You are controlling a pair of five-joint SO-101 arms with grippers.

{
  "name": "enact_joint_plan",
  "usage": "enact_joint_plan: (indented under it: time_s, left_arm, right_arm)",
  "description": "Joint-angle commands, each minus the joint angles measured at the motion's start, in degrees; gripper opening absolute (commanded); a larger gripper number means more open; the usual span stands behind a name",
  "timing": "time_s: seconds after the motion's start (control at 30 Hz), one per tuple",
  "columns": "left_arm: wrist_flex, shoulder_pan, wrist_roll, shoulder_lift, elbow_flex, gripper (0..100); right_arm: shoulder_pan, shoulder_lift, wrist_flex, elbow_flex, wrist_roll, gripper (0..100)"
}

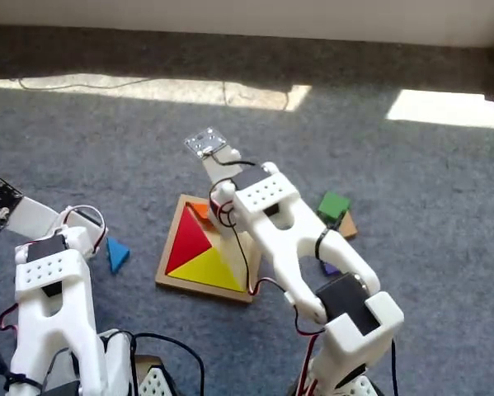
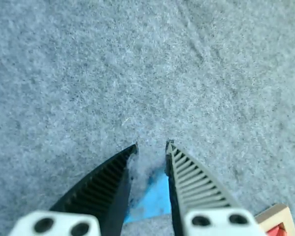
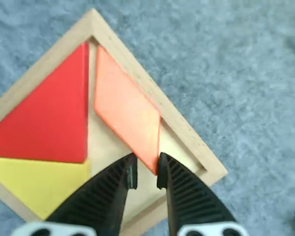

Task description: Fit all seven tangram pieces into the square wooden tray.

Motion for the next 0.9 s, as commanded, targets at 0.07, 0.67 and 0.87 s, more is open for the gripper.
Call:
enact_joint_plan:
  time_s: [0.07,0.67,0.87]
  left_arm:
    - [-0.7,-0.7,-0.5,-1.1,-0.2,11]
    - [-0.7,-0.6,-0.6,-1.1,-0.2,11]
    - [-0.7,-0.5,-0.6,-1.1,-0.2,11]
  right_arm:
    - [4.5,-10.9,10.9,-6.9,-0.1,11.5]
    - [13.9,-32.0,14.5,12.6,0.1,11.5]
    - [21.8,-32.7,14.5,22.4,5.8,23.1]
